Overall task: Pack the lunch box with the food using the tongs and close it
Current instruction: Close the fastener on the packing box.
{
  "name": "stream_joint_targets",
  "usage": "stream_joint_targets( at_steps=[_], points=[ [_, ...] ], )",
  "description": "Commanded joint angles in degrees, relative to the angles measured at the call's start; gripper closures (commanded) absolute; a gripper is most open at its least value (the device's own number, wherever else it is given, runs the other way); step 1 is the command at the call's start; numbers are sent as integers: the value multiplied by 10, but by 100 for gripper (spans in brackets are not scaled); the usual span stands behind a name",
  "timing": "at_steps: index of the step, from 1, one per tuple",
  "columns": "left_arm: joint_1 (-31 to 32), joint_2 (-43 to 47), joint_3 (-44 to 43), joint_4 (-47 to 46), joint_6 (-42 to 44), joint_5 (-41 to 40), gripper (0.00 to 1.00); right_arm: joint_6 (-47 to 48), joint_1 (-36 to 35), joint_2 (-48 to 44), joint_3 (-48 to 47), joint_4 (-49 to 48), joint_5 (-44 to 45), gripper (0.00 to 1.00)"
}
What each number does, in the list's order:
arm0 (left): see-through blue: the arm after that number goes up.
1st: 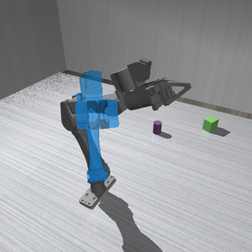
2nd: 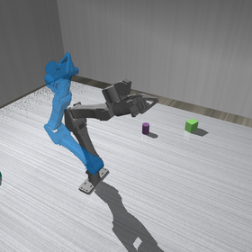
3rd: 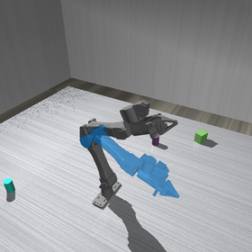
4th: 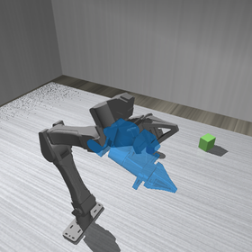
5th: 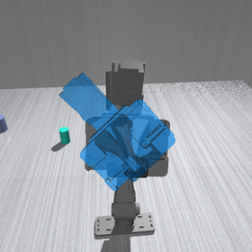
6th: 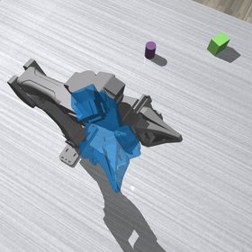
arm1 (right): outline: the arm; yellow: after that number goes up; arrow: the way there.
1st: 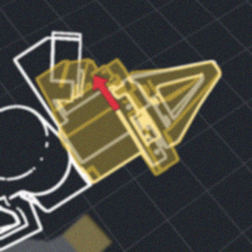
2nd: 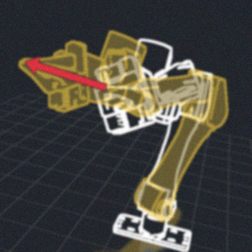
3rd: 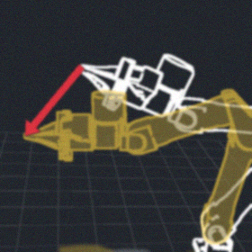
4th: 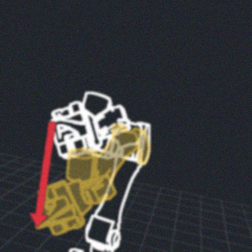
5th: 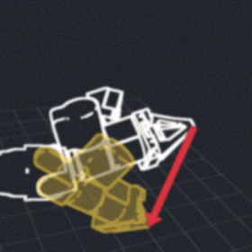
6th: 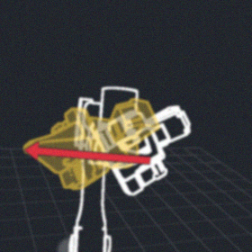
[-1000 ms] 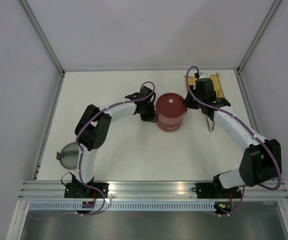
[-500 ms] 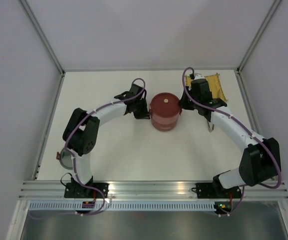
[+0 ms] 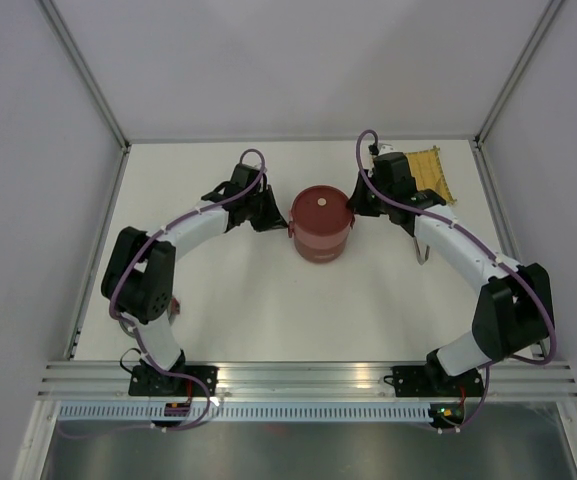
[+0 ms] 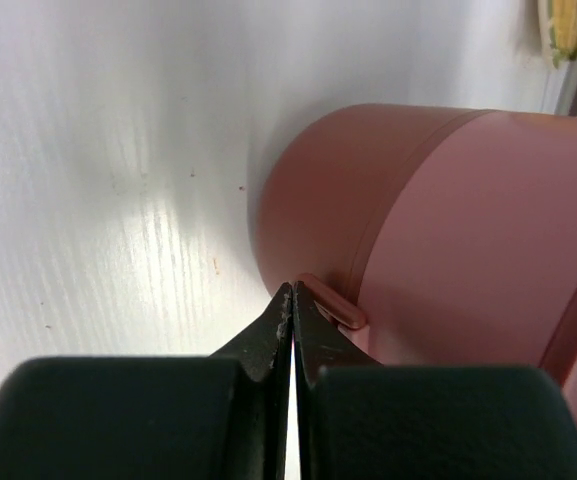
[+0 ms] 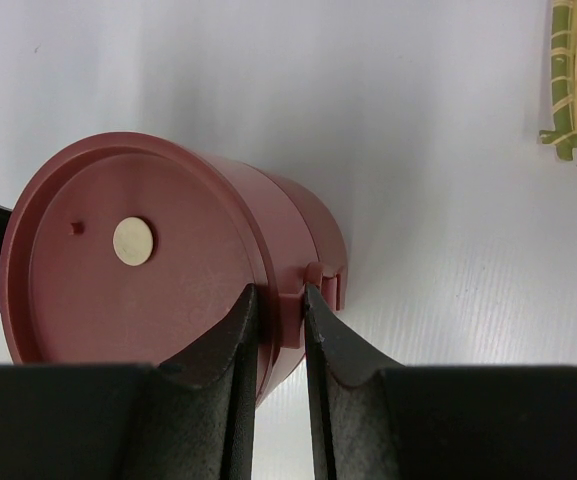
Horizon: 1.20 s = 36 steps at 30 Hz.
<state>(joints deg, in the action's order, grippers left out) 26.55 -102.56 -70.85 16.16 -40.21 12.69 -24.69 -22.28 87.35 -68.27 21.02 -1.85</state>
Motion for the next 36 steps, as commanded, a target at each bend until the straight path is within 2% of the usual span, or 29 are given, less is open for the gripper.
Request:
stream_joint_targets(
  at_steps=[1, 18, 26, 32, 36],
  points=[
    [1, 24, -1, -42, 14, 47, 97, -5, -15, 50, 38, 157, -31, 100],
    [24, 1, 5, -68, 28, 60, 98, -12, -15, 49, 40, 158, -33, 100],
    [68, -45, -42, -1, 48, -48, 98, -18, -23, 42, 57, 150, -36, 100],
    [73, -20, -41, 19, 59, -118, 98, -16, -22, 48, 56, 153, -27, 100],
    [69, -3, -36, 31, 67, -124, 98, -17, -23, 48, 53, 155, -21, 100]
  ],
)
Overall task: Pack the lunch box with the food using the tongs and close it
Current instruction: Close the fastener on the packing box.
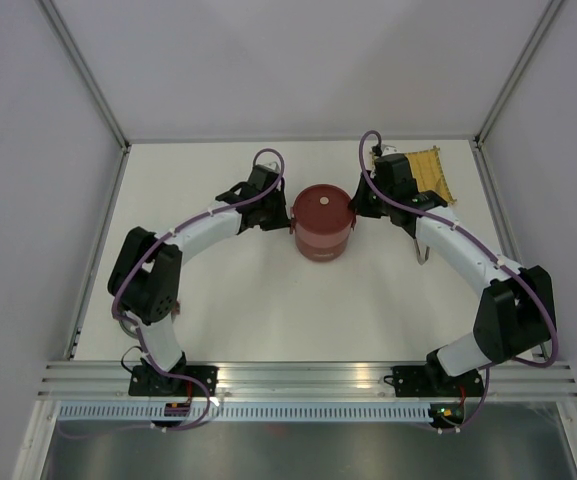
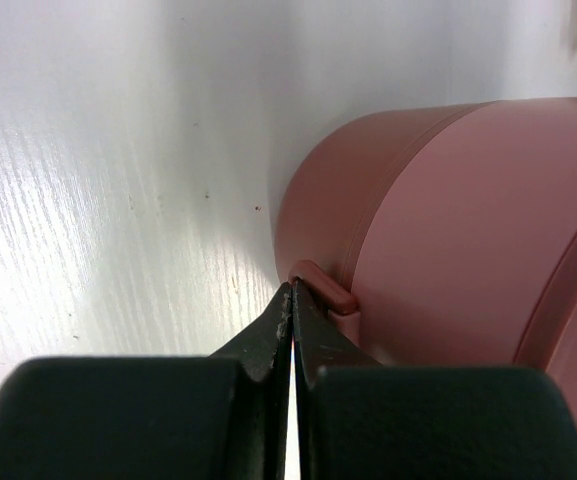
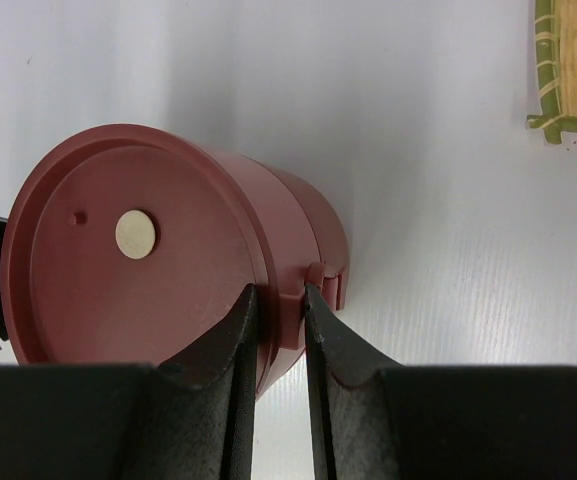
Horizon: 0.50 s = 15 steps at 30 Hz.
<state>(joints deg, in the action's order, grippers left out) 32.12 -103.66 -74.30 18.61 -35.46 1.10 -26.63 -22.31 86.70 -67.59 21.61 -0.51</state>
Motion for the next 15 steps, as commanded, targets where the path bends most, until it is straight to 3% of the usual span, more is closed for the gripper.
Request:
stream_joint_targets(
  at_steps=[1, 15],
  points=[
    [11, 13, -1, 9, 21, -8, 98, 3, -23, 54, 46, 150, -33, 99],
    [0, 32, 22, 24, 30, -54, 98, 5, -23, 51, 46, 153, -27, 99]
  ],
)
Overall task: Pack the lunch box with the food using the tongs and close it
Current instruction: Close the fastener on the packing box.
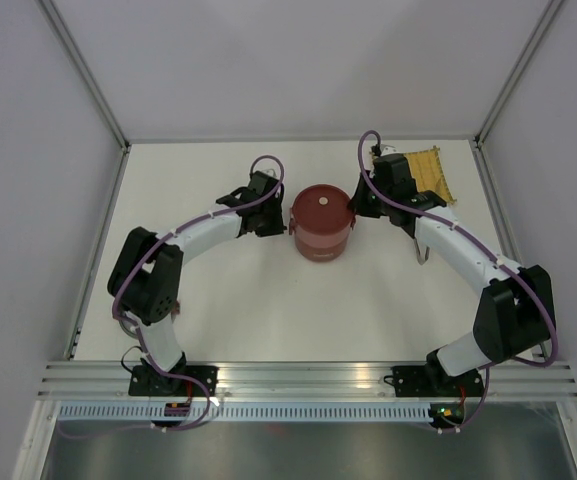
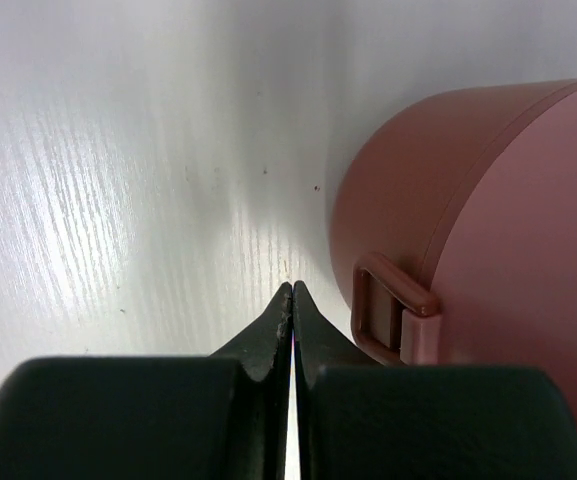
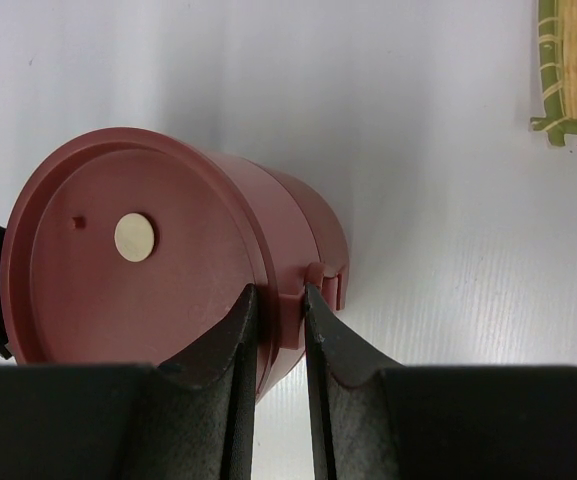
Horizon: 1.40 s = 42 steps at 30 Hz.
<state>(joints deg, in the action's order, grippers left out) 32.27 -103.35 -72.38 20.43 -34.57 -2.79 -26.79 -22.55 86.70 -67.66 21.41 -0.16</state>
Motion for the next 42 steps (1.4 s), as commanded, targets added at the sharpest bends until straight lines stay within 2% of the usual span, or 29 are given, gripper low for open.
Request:
stream_joint_targets(
  at_steps=[1, 8, 13, 15, 22, 28, 35, 42],
  points=[
    [-3, 25, 1, 6, 20, -7, 98, 13, -21, 54, 46, 150, -30, 99],
    [-17, 24, 32, -28, 3, 49, 98, 105, -21, 113, -20, 129, -34, 100],
    [-72, 74, 94, -50, 9, 73, 98, 182, -21, 183, -110, 151, -12, 100],
    [-95, 91, 118, -50, 9, 76, 98, 242, -20, 194, -123, 146, -31, 99],
    [-152, 151, 188, -70, -1, 131, 98, 327, -15, 233, -182, 144, -44, 99],
    [-150, 157, 210, -139, -33, 206, 97, 356, -13, 279, -235, 156, -82, 99],
    [-126, 141, 193, -170, -59, 205, 97, 359, -13, 277, -235, 159, -85, 100],
    [-124, 85, 163, -188, -79, 211, 97, 343, -14, 270, -235, 167, -95, 100]
  ],
)
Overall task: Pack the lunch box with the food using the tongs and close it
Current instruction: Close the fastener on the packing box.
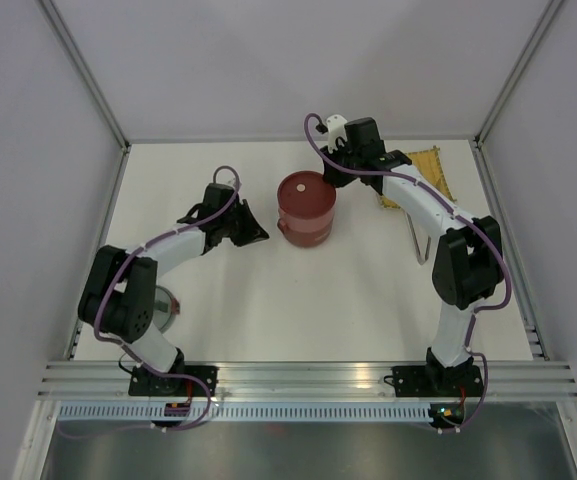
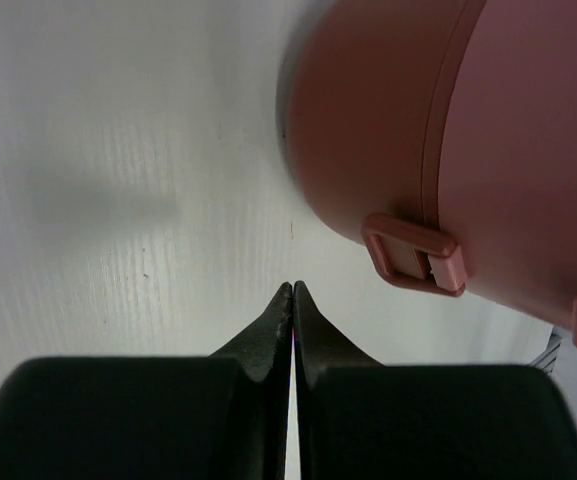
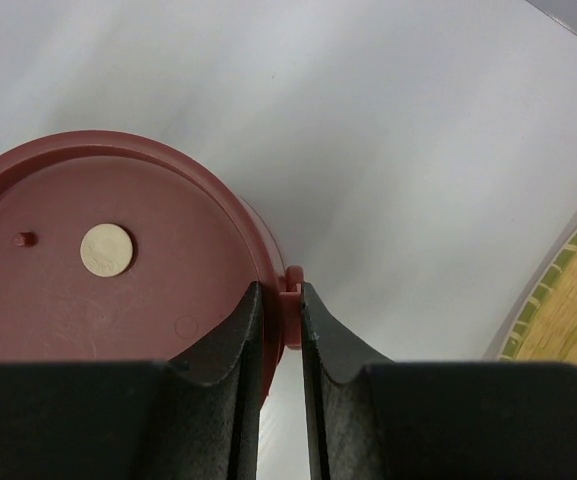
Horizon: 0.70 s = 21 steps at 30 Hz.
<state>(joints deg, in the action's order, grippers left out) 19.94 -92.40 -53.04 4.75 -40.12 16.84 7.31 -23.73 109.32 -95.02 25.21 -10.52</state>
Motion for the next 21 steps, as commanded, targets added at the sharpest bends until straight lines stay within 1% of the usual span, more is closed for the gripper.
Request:
stream_joint_targets(
  at_steps=[1, 4, 7, 9, 10, 13, 18, 21],
  points=[
    [0, -35, -37, -32, -24, 20, 97, -4, -2, 42, 39, 132, 15, 100],
    [0, -67, -74, -33, -29, 35, 97, -35, -3, 50, 27, 158, 55, 99],
    [0, -87, -103, -31, -25, 36, 97, -65, -3, 57, 21, 186, 71, 100],
    [1, -113, -130, -9, -15, 40, 97, -77, -3, 59, 26, 195, 61, 99],
    [2, -126, -160, 1, -11, 43, 97, -111, -3, 59, 27, 196, 60, 99],
    [5, -156, -193, 14, -6, 49, 97, -136, -3, 64, 28, 207, 35, 100],
    [11, -183, -216, 25, -7, 64, 97, -161, -11, 59, 60, 197, 23, 100],
    [18, -187, -223, 34, -3, 59, 97, -167, -15, 54, 62, 210, 40, 99]
  ],
)
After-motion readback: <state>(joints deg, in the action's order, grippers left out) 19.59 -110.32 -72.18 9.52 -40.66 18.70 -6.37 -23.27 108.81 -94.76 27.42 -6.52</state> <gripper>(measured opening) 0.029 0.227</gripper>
